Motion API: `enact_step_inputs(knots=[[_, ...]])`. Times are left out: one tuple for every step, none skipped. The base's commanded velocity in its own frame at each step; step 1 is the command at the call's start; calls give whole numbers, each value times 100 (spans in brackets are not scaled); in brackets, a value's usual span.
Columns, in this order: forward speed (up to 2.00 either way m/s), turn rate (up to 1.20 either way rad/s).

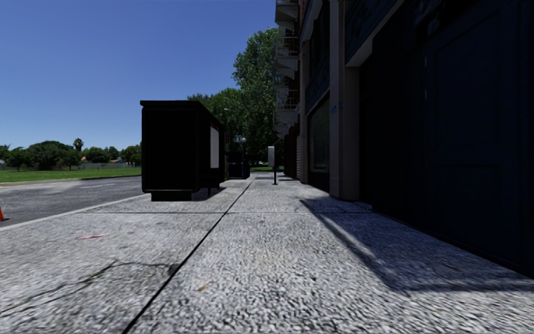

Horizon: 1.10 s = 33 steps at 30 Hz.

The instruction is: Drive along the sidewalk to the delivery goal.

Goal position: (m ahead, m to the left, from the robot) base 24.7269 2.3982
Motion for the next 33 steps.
enact_step_inputs(knots=[[200, 0], [200, 0], [200, 0], [200, 0], [200, 0], [200, 0], [200, 0], [200, 0], [200, 0], [200, 0], [200, 0], [200, 0], [200, 0], [200, 0], [200, 0], [200, 0], [200, 0], [200, 0], [200, 0], [200, 4], [200, 10], [200, 10], [200, 15], [200, 19], [200, 23], [200, 23], [200, 24], [200, 25], [200, 25], [200, 25], [200, 25], [200, 26], [200, 26]])
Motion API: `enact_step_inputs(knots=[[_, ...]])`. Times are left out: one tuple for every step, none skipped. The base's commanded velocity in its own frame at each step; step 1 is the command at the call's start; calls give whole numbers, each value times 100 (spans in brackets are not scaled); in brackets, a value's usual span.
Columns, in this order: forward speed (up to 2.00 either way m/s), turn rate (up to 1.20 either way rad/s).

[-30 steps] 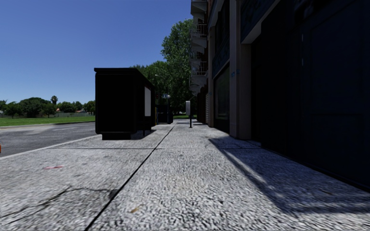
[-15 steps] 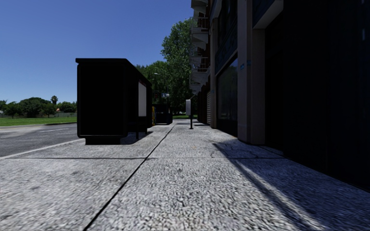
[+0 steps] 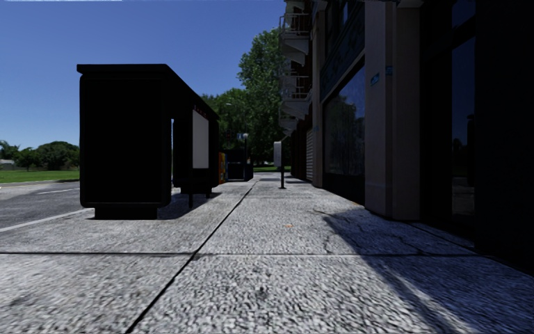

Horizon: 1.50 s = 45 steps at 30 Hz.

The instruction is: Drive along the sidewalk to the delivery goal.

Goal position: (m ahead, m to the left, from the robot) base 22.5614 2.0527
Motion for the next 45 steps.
enact_step_inputs(knots=[[200, 26], [200, 26], [200, 26], [200, 26], [200, 26], [200, 26], [200, 26], [200, 26], [200, 26], [200, 22], [200, 22], [200, 12], [200, 0], [200, 0], [200, 0], [200, 0], [200, 0], [200, 0], [200, 0], [200, 0], [200, 0], [200, 0], [200, 0], [200, 0], [200, 0], [200, 0], [200, 0], [200, 0], [200, 0], [200, 0], [200, 0], [200, 0], [200, 0], [200, 0], [200, 0], [200, 0], [200, 0], [200, 0], [200, 0], [200, 0], [200, 0], [200, 0], [200, 0], [200, 0], [200, 0]])
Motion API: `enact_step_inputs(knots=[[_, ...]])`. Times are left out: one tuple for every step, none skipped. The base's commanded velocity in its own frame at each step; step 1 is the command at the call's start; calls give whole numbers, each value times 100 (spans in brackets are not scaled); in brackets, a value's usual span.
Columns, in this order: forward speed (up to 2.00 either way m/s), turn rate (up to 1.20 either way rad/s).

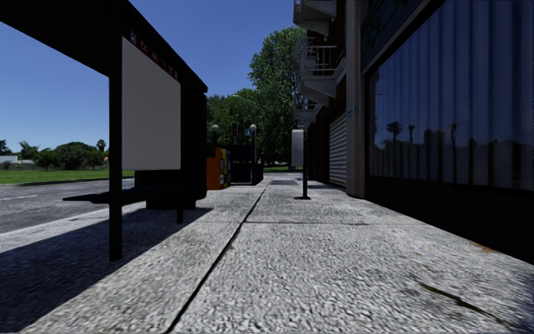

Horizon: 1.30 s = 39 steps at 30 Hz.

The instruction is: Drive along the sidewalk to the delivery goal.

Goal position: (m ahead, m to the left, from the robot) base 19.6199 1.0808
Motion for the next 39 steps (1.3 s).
enact_step_inputs(knots=[[200, 0], [200, 0], [200, 0], [200, 0], [200, 0], [200, 0], [200, 0], [200, 0], [200, 0], [200, 0], [200, 0], [200, 0], [200, 0], [200, 0], [200, 0], [200, 0], [200, 0], [200, 0], [200, 0], [200, 0], [200, 0], [200, 0], [200, 0], [200, 0], [200, 0], [200, 0], [200, 0], [200, 0], [200, 0], [200, 0], [200, 0], [200, 0], [200, 0], [200, 0], [200, 0], [200, 0], [200, 0], [200, 0], [200, 0]])
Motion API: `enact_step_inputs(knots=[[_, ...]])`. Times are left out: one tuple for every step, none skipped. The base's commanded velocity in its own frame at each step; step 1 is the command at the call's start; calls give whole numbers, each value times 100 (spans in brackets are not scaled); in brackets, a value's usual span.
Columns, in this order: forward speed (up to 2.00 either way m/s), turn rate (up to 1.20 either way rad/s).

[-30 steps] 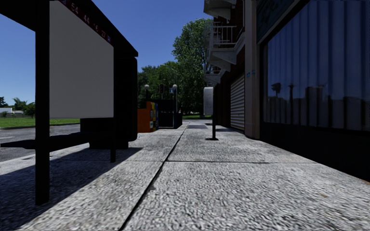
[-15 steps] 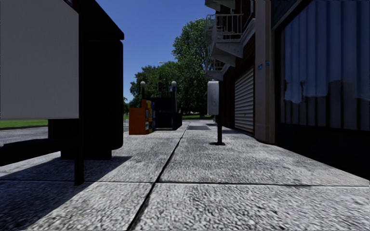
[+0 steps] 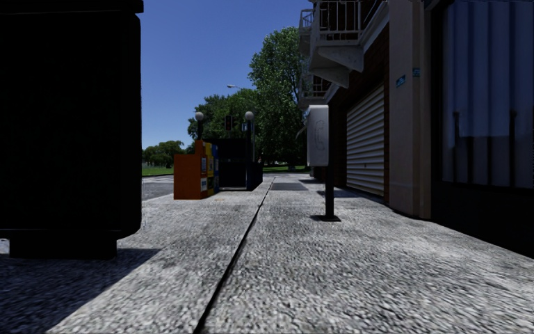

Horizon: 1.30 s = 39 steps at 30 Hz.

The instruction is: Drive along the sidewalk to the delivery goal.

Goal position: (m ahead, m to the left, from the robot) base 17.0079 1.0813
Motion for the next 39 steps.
enact_step_inputs(knots=[[200, 0], [200, 0], [200, 0], [200, 0], [200, 0], [200, 0], [200, 0], [200, 0], [200, 0], [200, 0], [200, 0], [200, 0], [200, 0], [200, 0], [200, 0], [200, 0], [200, 0], [200, 0], [200, 0], [200, 0], [200, 0], [200, 0], [200, 0], [200, 0], [200, 0], [200, 0], [200, 0], [200, 0], [200, 0], [200, 0], [200, 0], [200, 0], [200, 0], [200, 0], [200, 0], [200, 0], [200, 0], [200, 0], [200, 0]])
